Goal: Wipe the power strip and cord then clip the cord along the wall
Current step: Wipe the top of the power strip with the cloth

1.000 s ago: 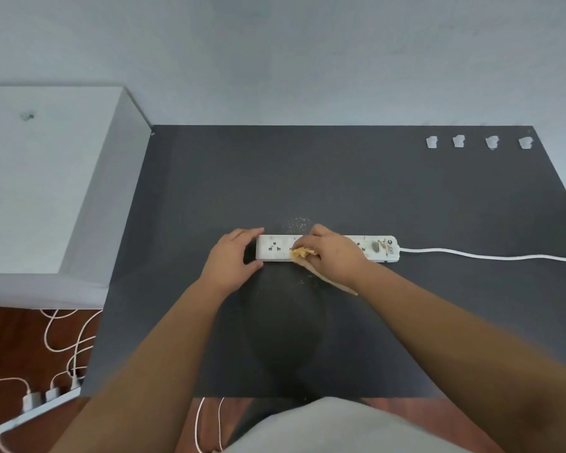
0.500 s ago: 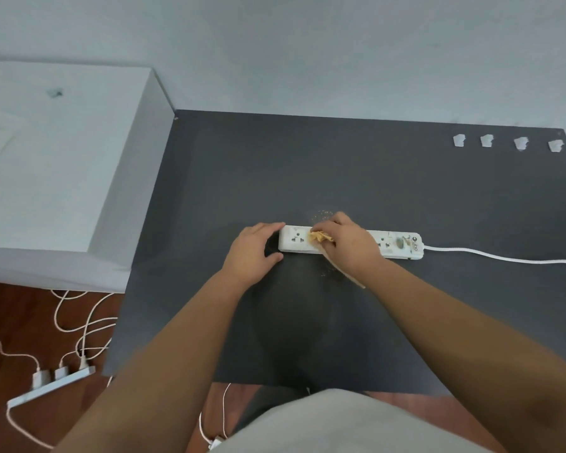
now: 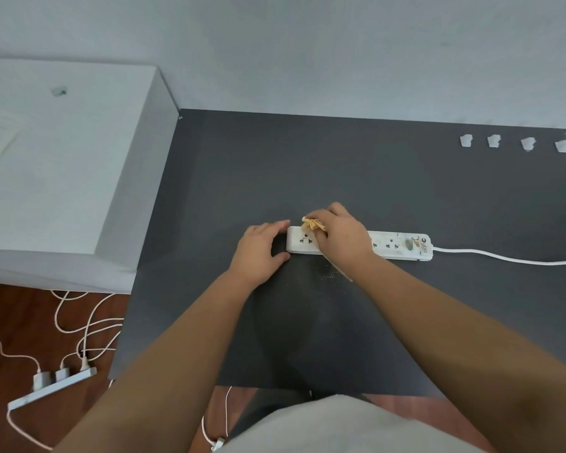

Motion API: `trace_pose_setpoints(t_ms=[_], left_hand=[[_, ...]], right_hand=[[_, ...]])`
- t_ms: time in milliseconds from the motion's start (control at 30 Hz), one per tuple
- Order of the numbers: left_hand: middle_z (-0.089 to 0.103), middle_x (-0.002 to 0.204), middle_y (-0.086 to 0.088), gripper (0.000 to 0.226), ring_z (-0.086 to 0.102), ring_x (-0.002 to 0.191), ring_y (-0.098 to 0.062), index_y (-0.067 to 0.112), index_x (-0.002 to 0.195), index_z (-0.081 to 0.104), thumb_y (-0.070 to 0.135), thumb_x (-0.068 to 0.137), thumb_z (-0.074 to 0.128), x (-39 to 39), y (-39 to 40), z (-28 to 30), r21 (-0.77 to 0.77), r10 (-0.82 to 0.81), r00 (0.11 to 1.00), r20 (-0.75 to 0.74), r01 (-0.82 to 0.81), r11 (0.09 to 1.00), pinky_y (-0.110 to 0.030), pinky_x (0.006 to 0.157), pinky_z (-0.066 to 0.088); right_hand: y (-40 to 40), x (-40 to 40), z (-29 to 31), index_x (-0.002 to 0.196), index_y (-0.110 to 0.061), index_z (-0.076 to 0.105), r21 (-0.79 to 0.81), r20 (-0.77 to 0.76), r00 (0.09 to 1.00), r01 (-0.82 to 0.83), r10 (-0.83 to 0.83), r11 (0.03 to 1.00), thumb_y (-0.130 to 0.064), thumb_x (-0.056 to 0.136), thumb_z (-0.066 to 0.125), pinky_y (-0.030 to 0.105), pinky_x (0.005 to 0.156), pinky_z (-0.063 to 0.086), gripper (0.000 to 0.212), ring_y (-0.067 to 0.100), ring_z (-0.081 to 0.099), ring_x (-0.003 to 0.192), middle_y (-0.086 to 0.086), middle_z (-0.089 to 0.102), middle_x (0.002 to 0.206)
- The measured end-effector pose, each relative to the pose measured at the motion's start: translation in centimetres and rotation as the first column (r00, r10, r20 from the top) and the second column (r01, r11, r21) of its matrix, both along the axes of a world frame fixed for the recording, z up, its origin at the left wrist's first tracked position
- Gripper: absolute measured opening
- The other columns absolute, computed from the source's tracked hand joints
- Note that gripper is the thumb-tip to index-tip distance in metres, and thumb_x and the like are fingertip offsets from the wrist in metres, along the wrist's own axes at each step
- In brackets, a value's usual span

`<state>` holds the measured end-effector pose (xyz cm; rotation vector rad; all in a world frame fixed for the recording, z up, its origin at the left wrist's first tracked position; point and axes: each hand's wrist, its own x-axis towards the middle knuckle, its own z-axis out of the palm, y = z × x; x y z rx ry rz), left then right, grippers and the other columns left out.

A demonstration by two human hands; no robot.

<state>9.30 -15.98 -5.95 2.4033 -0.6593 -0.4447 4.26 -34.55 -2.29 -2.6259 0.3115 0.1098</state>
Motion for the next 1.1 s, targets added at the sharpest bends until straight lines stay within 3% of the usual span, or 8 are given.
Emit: trace_pose_setpoints(t_ms=[167,267,400,533,700,833,1000,1100], left_hand=[[0.061,0.127,0.013,0.085,0.046,0.12,-0.018,0.032,0.145,0.029,0.027,0.074,0.076,0.0,-0.1,-0.1,-0.045,0.049,0.998,-0.038,-0.05,0.998,-0.035,0.104,0.037],[0.059,0.13,0.017,0.096,0.043,0.122,-0.018,0.035,0.148,0.017,0.024,0.074,0.077,0.0,0.0,0.2,-0.05,0.059,0.997,-0.05,-0.061,0.997,-0.031,0.103,0.033],[0.059,0.129,0.017,0.099,0.041,0.123,-0.019,0.035,0.149,0.012,0.024,0.075,0.076,0.0,0.2,0.3,-0.048,0.071,0.994,-0.081,-0.075,0.996,-0.029,0.1,0.031],[0.058,0.129,0.02,0.103,0.039,0.124,-0.017,0.039,0.149,0.009,0.023,0.074,0.077,-0.1,0.3,0.3,-0.033,0.079,0.992,-0.096,-0.082,0.996,-0.028,0.102,0.031],[0.057,0.131,0.017,0.098,0.039,0.125,-0.016,0.037,0.149,0.013,0.023,0.075,0.075,-0.4,0.0,0.7,-0.022,0.041,0.995,-0.088,-0.043,0.999,-0.025,0.099,0.029],[0.055,0.135,0.009,0.092,0.041,0.126,-0.016,0.038,0.147,0.022,0.025,0.074,0.077,-0.7,-0.8,1.0,-0.026,-0.005,0.994,-0.111,0.002,1.0,-0.026,0.104,0.03],[0.052,0.137,0.0,0.084,0.042,0.129,-0.02,0.033,0.145,0.032,0.027,0.074,0.076,-1.1,-2.9,1.7,-0.011,-0.102,0.993,-0.056,0.102,0.995,-0.033,0.109,0.033],[0.048,0.142,0.001,0.078,0.037,0.135,-0.02,0.032,0.144,0.035,0.028,0.076,0.074,-1.4,-4.7,1.9,0.024,-0.17,0.985,0.002,0.17,0.985,-0.034,0.113,0.028]], right_hand=[[2.2,0.8,0.5,0.12,-0.03,0.06,-0.025,-0.133,0.945,-0.304,0.298,0.953,-0.036,0.091,0.054,0.035,0.071,0.05,0.03,0.028,0.063,0.089,0.003,0.052,0.108],[1.8,2.0,0.4,0.121,-0.029,0.059,-0.089,-0.106,0.979,-0.181,0.172,0.979,-0.032,0.092,0.052,0.04,0.072,0.053,0.029,0.03,0.064,0.088,0.004,0.052,0.112],[2.4,2.2,1.1,0.118,-0.03,0.061,-0.052,-0.201,0.911,-0.376,0.359,0.925,-0.038,0.091,0.052,0.037,0.074,0.049,0.029,0.03,0.062,0.093,0.004,0.053,0.109],[1.1,2.7,1.3,0.114,-0.03,0.064,-0.056,-0.13,0.969,-0.218,0.209,0.974,-0.035,0.09,0.054,0.036,0.076,0.05,0.026,0.028,0.061,0.094,0.003,0.055,0.106],[0.7,0.9,2.0,0.116,-0.029,0.064,0.05,-0.186,0.913,-0.361,0.364,0.931,-0.03,0.089,0.055,0.036,0.084,0.049,0.029,0.023,0.059,0.1,0.003,0.058,0.108],[-3.3,-1.3,1.3,0.114,-0.031,0.064,0.012,-0.077,0.994,0.078,-0.077,0.997,-0.029,0.089,0.057,0.034,0.077,0.05,0.026,0.023,0.061,0.091,0.0,0.055,0.103],[-5.0,-5.4,1.3,0.111,-0.031,0.066,0.095,-0.13,0.987,-0.083,0.095,0.992,-0.031,0.088,0.061,0.03,0.075,0.047,0.024,0.019,0.061,0.09,-0.002,0.058,0.099],[-7.6,-6.2,0.9,0.109,-0.029,0.067,0.071,-0.009,0.955,0.295,-0.295,0.953,-0.029,0.089,0.06,0.032,0.074,0.048,0.022,0.021,0.062,0.085,-0.001,0.058,0.099]])
